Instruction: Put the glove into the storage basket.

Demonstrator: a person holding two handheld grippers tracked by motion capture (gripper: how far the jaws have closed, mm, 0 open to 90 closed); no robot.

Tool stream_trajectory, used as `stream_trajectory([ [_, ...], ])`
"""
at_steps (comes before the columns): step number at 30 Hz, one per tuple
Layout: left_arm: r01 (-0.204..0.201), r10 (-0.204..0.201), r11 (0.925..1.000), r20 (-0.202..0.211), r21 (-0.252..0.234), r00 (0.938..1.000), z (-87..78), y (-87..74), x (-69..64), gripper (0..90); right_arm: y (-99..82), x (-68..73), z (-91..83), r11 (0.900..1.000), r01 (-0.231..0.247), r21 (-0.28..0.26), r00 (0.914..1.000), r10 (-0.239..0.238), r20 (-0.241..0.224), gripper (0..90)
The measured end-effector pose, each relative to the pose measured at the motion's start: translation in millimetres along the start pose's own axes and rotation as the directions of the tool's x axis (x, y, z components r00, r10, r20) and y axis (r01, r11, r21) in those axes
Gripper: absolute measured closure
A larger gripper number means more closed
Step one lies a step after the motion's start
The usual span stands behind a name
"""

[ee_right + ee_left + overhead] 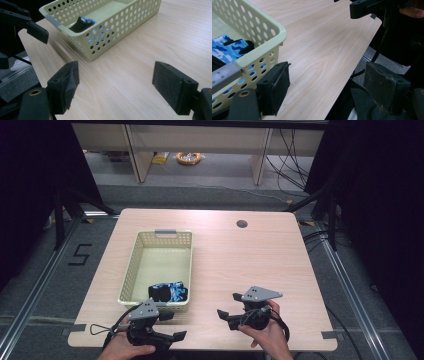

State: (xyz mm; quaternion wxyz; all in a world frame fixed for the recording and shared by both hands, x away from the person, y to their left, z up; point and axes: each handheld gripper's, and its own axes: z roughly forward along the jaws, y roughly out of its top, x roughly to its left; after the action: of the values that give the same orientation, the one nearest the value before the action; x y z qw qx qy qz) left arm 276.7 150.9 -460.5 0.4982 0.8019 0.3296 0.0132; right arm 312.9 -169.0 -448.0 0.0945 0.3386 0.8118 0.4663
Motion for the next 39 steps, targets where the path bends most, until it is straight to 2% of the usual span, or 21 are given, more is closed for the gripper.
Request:
stream_trajectory([
  [3,-0.005,0.005,1.0000,-0.001,0.000,1.0000,1.3,-2.0,0.2,20.9,-3.4,2.8,-1.6,0.9994,-0.035,0.006,0.9994,0.035,0.004,22.3],
  [4,0.013,-0.013,0.9999,-0.005,0.000,0.9999,2.1,-3.1,-0.8,20.8,-4.6,0.1,-0.9,0.9999,-0.014,0.000,0.9999,0.014,-0.007,22.2],
  [8,-0.005,0.005,1.0000,-0.004,0.003,1.0000,3.6,-5.1,-0.2,20.8,-8.2,2.5,-3.8,0.9990,-0.044,0.007,0.9990,0.044,0.006,21.7],
  [9,-0.005,0.005,0.9999,-0.002,0.013,1.0000,3.5,-5.5,0.0,20.8,-9.0,0.6,-2.6,0.9996,-0.027,-0.007,0.9996,0.027,-0.007,21.4],
  [10,-0.004,0.004,0.9999,-0.011,0.015,0.9999,3.7,-5.8,-0.3,20.8,-9.9,3.1,-4.5,0.9986,-0.052,0.007,0.9986,0.052,0.004,21.0],
  [12,-0.004,0.004,0.9999,-0.014,0.017,0.9999,4.6,-7.0,0.2,20.9,-11.7,-0.2,-2.5,0.9999,-0.009,-0.012,0.9998,0.008,-0.018,19.4],
  [15,-0.015,0.015,0.9995,-0.014,0.028,0.9998,5.2,-8.5,1.7,20.8,-14.7,2.5,-3.6,0.9981,-0.062,0.002,0.9981,0.062,-0.005,15.8],
  [16,-0.009,0.009,0.9998,-0.014,0.019,0.9999,6.5,-9.6,1.6,20.5,-15.9,-0.2,-2.4,0.9990,-0.044,-0.008,0.9990,0.044,-0.009,15.9],
  [17,-0.021,0.021,0.9990,-0.018,0.039,0.9996,5.7,-9.8,2.2,20.3,-17.1,2.4,-3.7,0.9975,-0.071,0.004,0.9975,0.071,0.003,15.9],
  [18,-0.019,0.020,0.9994,-0.028,0.029,0.9994,6.9,-10.9,1.3,20.1,-17.9,-0.3,-2.4,0.9990,-0.045,-0.005,0.9989,0.045,-0.015,15.9],
  [25,-0.029,0.031,0.9975,-0.023,0.065,0.9993,9.3,-16.1,0.7,16.7,-23.1,1.6,-3.9,0.9991,-0.043,-0.001,0.9990,0.043,-0.005,15.9],
  [26,-0.027,0.028,0.9981,-0.021,0.056,0.9994,10.0,-17.0,0.3,16.6,-23.7,3.8,-4.5,0.9974,-0.071,0.009,0.9971,0.072,-0.024,15.9],
  [27,-0.002,0.003,0.9982,-0.018,0.060,0.9998,10.2,-18.1,-1.0,16.6,-23.9,3.0,-4.6,0.9985,-0.054,0.010,0.9982,0.055,-0.024,15.9],
  [28,-0.006,0.007,0.9989,-0.019,0.046,0.9998,11.7,-19.7,-1.2,16.4,-25.1,2.1,-4.9,0.9991,-0.042,0.003,0.9990,0.042,-0.013,15.9],
  [29,-0.020,0.020,0.9979,-0.006,0.061,0.9998,11.0,-20.0,-0.7,16.3,-26.1,4.4,-5.2,0.9982,-0.060,0.004,0.9981,0.060,-0.011,15.9],
  [31,-0.026,0.027,0.9970,-0.013,0.073,0.9996,11.4,-22.1,-1.9,16.2,-27.7,2.5,-5.1,0.9993,-0.039,0.001,0.9991,0.039,-0.019,15.8],
  [34,-0.050,0.051,0.9941,-0.009,0.097,0.9987,12.8,-25.6,-1.5,16.1,-30.8,4.7,-5.9,0.9985,-0.054,0.007,0.9983,0.054,-0.019,15.9],
  [35,-0.028,0.029,0.9957,-0.012,0.088,0.9995,14.5,-27.5,-3.2,16.1,-31.5,4.1,-7.0,0.9988,-0.047,0.015,0.9988,0.047,-0.008,15.9],
  [36,-0.056,0.058,0.9932,-0.011,0.102,0.9983,14.2,-28.0,-2.0,16.1,-32.7,6.0,-6.7,0.9981,-0.061,0.013,0.9980,0.061,-0.014,15.9],
  [38,-0.037,0.039,0.9934,-0.013,0.109,0.9992,15.8,-31.0,-3.3,16.1,-34.1,4.4,-6.9,0.9998,-0.016,0.012,0.9998,0.016,-0.008,15.9],
  [39,-0.062,0.064,0.9916,-0.015,0.114,0.9979,15.8,-31.5,-2.5,16.1,-34.8,5.0,-7.2,0.9994,-0.022,0.027,0.9995,0.023,-0.021,15.9],
])
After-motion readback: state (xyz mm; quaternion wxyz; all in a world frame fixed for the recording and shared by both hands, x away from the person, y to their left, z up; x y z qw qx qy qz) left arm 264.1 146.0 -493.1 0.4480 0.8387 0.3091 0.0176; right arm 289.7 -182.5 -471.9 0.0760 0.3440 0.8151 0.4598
